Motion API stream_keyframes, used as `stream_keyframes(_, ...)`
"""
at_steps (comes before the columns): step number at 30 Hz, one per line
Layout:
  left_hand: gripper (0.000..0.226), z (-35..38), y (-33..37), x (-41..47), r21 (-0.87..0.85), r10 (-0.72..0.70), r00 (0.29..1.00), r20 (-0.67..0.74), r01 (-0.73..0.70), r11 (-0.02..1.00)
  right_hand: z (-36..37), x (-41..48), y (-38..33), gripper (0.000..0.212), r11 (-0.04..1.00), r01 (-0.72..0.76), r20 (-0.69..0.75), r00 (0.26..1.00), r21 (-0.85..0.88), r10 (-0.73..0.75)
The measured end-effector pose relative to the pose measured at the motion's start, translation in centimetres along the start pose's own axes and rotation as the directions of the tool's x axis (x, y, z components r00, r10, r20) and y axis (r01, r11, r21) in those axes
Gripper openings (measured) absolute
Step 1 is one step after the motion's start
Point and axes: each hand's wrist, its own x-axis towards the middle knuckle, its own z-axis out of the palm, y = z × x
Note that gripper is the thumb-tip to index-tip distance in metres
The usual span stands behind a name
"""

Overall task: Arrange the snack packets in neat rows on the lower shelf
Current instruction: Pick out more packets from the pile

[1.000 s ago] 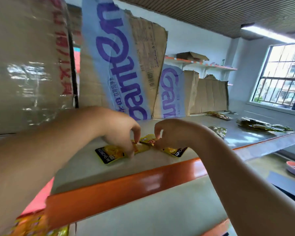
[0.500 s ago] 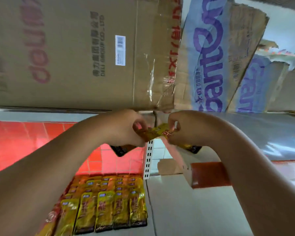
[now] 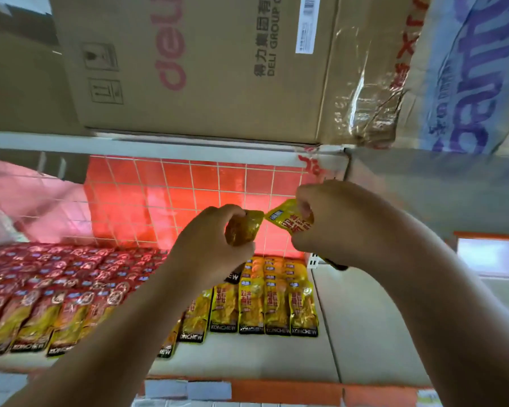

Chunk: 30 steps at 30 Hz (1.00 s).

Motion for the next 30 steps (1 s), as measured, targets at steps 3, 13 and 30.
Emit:
stream_keyframes(3,0.053,1.5,-3.5,-1.6,0.088,-0.003,0.999,-0.05,0.008,0.996,4.4,0.7,-1.7,0.031,0.994,-0.06,0.023,0.998,0.093,0.058)
stream_keyframes(13,0.058,6.7,-14.3,-5.9,0.277,0.036,0.998,0.06,-0.051,0.959,24.2,0.6,-5.9,0.046,0.854,-0.363,0.05,0.927,0.374,0.372)
stream_keyframes(30,0.059,13.5,-14.0,-3.7,0.394,0.052,0.988,0.142,-0.105,0.913,29.5,-1.3,-3.2,0.051,0.795,-0.501,0.106,0.861,0.342,0.497)
